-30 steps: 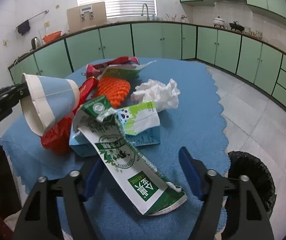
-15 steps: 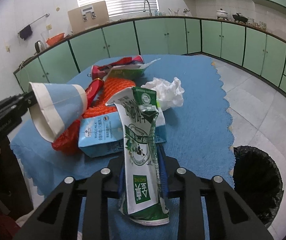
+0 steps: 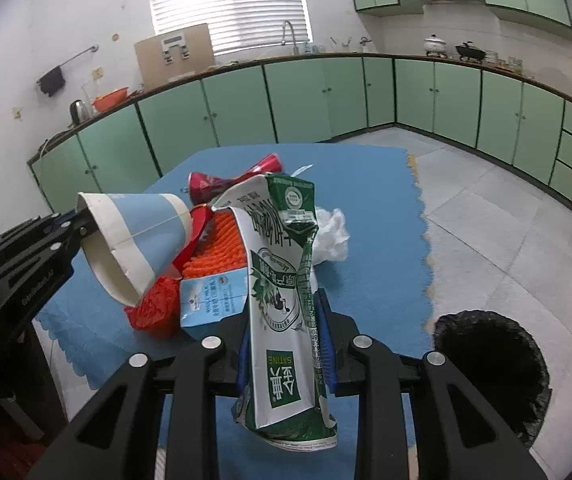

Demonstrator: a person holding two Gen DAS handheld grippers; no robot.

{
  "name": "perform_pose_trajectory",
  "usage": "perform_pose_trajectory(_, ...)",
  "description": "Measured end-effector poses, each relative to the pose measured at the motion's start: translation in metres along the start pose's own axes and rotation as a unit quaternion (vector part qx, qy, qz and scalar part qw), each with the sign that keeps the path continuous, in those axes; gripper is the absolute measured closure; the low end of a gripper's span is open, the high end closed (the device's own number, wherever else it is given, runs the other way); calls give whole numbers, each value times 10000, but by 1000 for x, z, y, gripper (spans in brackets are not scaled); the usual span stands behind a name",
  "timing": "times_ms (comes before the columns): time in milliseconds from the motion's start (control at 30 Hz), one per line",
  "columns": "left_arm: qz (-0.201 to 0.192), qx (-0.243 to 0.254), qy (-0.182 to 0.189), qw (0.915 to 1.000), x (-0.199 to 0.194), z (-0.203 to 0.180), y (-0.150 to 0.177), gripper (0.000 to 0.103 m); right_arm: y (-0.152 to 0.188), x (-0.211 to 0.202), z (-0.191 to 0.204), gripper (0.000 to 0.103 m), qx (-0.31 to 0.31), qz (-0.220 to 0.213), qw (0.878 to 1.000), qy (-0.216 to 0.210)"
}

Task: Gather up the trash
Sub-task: 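Grasp the green-and-white milk carton with the right gripper, then carry the paper cup and milk carton to the bin and release both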

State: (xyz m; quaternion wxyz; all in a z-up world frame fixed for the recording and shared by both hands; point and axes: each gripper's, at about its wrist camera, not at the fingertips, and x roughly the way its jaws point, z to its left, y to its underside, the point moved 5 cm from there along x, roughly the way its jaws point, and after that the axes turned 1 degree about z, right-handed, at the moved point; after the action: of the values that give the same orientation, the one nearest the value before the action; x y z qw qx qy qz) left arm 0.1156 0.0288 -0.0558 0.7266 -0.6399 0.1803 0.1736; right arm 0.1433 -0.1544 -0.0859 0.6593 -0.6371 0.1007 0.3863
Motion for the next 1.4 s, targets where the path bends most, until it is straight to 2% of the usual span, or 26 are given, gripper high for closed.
perform_pose_trajectory(400,-274,215,343,9988,-6,-38,-21,99,-11,-36,-26,75,201,-316,9987,339)
perform_pose_trajectory(633,-345,455,803,9951,2,-84,-29,99,-8,-58,-65,76,481,-454,9954,698)
perform_pose_trajectory(900,-399,743,1387,9867,16,-151,-33,99,7,-79,-119,76,951,-528,9871,1178)
perform_pose_trajectory(1067,-286,939,1773,9792,29,-198,-27,99,21,-81,-156,76,1283,-459,9801,1443)
perform_pose_trajectory(1300,233,1266,2191,9672,66,-259,0,99,53,-68,-210,76,1798,-166,9693,1671)
perform_pose_trajectory(1400,451,1348,2286,9631,81,-274,11,99,69,-54,-235,76,2046,19,9639,1701)
